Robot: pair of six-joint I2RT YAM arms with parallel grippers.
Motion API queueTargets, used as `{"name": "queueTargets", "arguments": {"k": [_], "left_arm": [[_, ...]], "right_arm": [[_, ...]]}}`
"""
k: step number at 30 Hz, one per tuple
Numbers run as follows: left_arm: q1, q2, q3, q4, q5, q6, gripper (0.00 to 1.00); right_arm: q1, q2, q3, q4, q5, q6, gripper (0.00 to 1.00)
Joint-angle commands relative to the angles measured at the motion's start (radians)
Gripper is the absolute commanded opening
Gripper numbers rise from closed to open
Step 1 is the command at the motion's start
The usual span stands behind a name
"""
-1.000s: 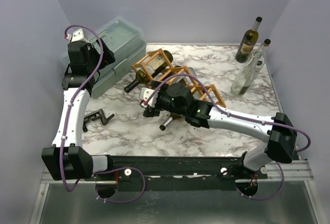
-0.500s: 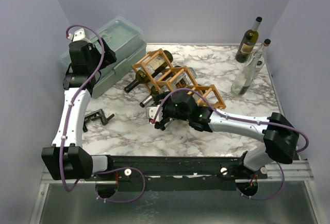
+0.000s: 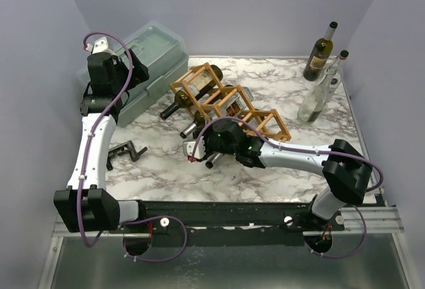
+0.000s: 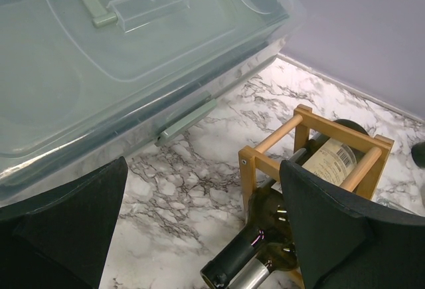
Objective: Put the wine bottle on the wine rack
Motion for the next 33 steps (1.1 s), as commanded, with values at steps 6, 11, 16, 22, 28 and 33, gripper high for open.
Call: {"name": "queueTargets", "arguments": {"k": [6,11,16,22,28,33], "left_arm": [[0.014,0.005,0.001,0.024,0.037,-0.019,0.98],[0.016,0.009,-0.001,0.025,0.035,-0.02,0.98],[0.016,0.006,-0.006,0.029,0.028,-0.019,0.98],[0.016,0.007,-0.005,0.03,0.034,-0.022,0.98],[0.018,0.008,-0.006,0.03,0.035,-0.022,0.98],[0.017,0.006,-0.004,0.03,0.045,-0.024,0.98]], "right_arm": [[0.0,-0.029,-0.044,0.059,0.022,-0.02,0.43],[0.006,-0.039,-0.019,0.017,-0.018,-0.009,0.4],[0.023,-0.024,-0.002,0.005,-0.054,0.012,0.37],[0.064,0.008,0.01,-0.009,-0.036,0.004,0.37],[0.068,0.007,-0.004,0.023,-0.025,0.012,0.37],[0.071,0.02,-0.051,0.125,0.043,0.021,0.69]]}}
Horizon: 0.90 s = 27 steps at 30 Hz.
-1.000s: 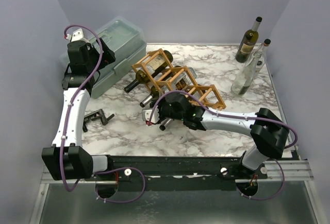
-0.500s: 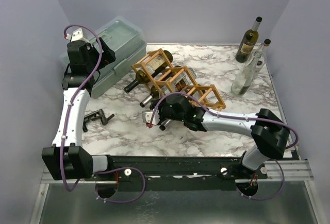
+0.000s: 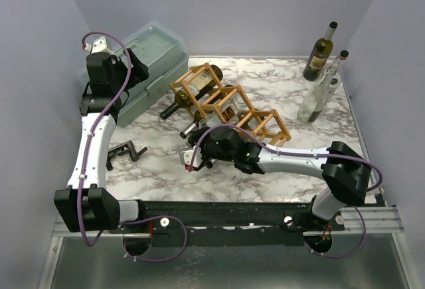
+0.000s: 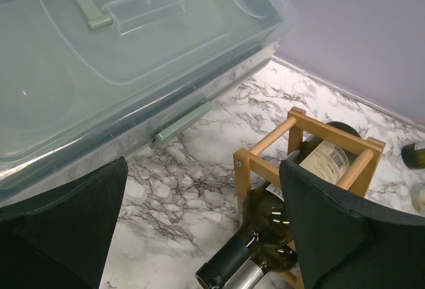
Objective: Put the wine bottle on the wine rack
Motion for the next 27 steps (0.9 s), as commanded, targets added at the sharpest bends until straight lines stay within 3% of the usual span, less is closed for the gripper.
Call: {"name": "queueTargets", "arguments": {"k": [1,4,6,9,15,27], "left_arm": [[0.007,0.005,-0.005,0.016,0.015,-0.004,0.98],[0.006,0.008,-0.004,0.016,0.021,-0.005,0.98],[0.007,0.002,-0.005,0.016,0.017,-0.005,0.98],[0.007,0.004,-0.004,0.016,0.015,-0.005,0.98],[0.007,-0.002,-0.005,0.016,0.008,-0.002,0.98],[0.004,-0.002,-0.004,0.018,0.029,-0.009,0.98]], "right_arm": [[0.011,0.021,-0.031,0.068,0.044,0.053,0.73],[0.01,-0.011,-0.056,0.106,0.03,0.077,0.85],[0.019,-0.034,-0.053,0.094,0.037,0.079,0.99],[0.033,-0.089,-0.021,0.013,0.032,0.126,1.0],[0.033,-0.271,-0.018,0.016,0.019,0.263,1.0],[0.032,-0.534,-0.058,0.33,0.335,0.353,1.0]]}}
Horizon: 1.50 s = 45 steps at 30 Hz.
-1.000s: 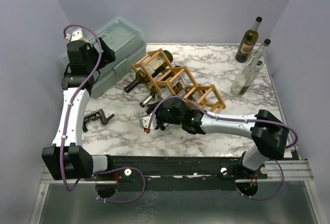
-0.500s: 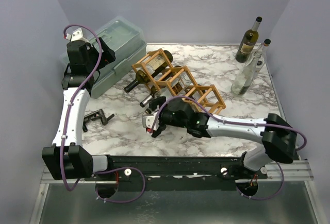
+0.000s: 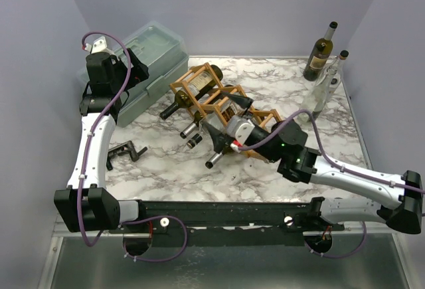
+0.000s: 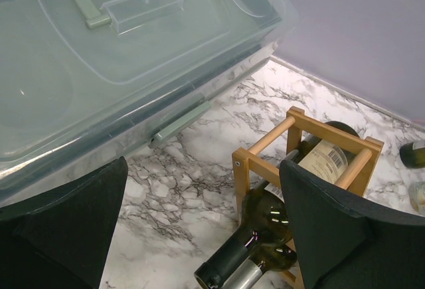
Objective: Put the wine bottle on the wine rack
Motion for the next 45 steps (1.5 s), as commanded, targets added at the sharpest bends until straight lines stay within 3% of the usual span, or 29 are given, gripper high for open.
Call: {"name": "queueTargets", "arguments": {"k": [1,5,7,13,18,21,25,31,36,41,45], "left_arm": [[0.002,-0.002,-0.004,0.016,0.016,-0.004,0.98],[0.001,0.0,-0.002,0.017,0.033,-0.011,0.98],[-0.001,-0.002,-0.004,0.019,0.032,-0.011,0.98],[-0.002,0.01,-0.003,0.018,0.04,-0.013,0.98],[-0.003,0.014,-0.004,0.019,0.032,-0.009,0.98],[-0.003,0.012,-0.004,0.019,0.033,-0.008,0.98],[-0.003,0.008,-0.002,0.019,0.039,-0.01,0.98],[-0.002,0.003,-0.002,0.019,0.036,-0.011,0.98],[-0.003,0.0,-0.004,0.018,0.042,-0.017,0.98],[-0.005,0.019,-0.002,0.02,0.055,-0.025,0.98],[-0.006,0.032,0.001,0.022,0.077,-0.038,0.98]], "right_arm": [[0.003,-0.084,-0.017,0.16,0.184,0.048,1.0],[0.004,-0.155,-0.04,0.21,0.25,-0.003,1.0],[0.004,-0.158,-0.066,0.318,0.307,-0.057,1.0],[-0.043,-0.012,0.039,0.495,0.538,-0.23,1.0],[-0.176,0.083,0.2,0.339,0.586,-0.13,1.0],[-0.276,0.102,0.272,0.234,0.594,0.033,1.0],[-0.424,0.134,0.412,-0.045,0.544,0.311,1.0],[-0.555,0.252,0.644,-0.32,0.584,0.509,1.0],[-0.728,0.339,0.84,-0.595,0.469,0.791,1.0],[-0.837,0.437,0.947,-0.707,0.419,0.837,1.0],[-0.995,0.509,0.992,-0.741,0.281,0.925,1.0]]}}
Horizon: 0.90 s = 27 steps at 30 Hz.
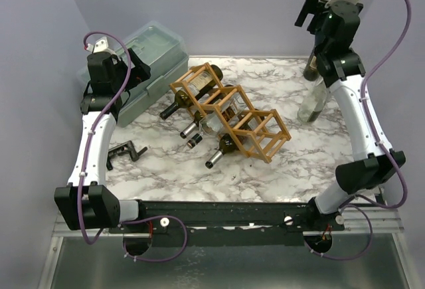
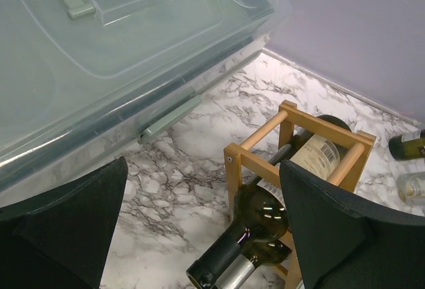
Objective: Put the wine bottle on the wine rack
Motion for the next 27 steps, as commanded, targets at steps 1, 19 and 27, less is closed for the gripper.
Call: {"name": "queueTargets", "arguments": {"k": [1,19,27], "left_arm": [[-0.005,0.027,0.002,0.021,0.055,-0.025,0.98],[-0.006,0.152,0.057,0.003,0.212,-0.02,0.94],[-0.006,0.18,0.069,-0.003,0.233,0.008,0.96]], "right_arm": [[-0.173,0.091,0.061,-0.129,-0.191,0.153,1.0],[-0.371,0.398,0.231,-0.149,-0.32,0.107,1.0],[-0.372,0.468,0.288,-0.112,-0.326,0.029,1.0]]}}
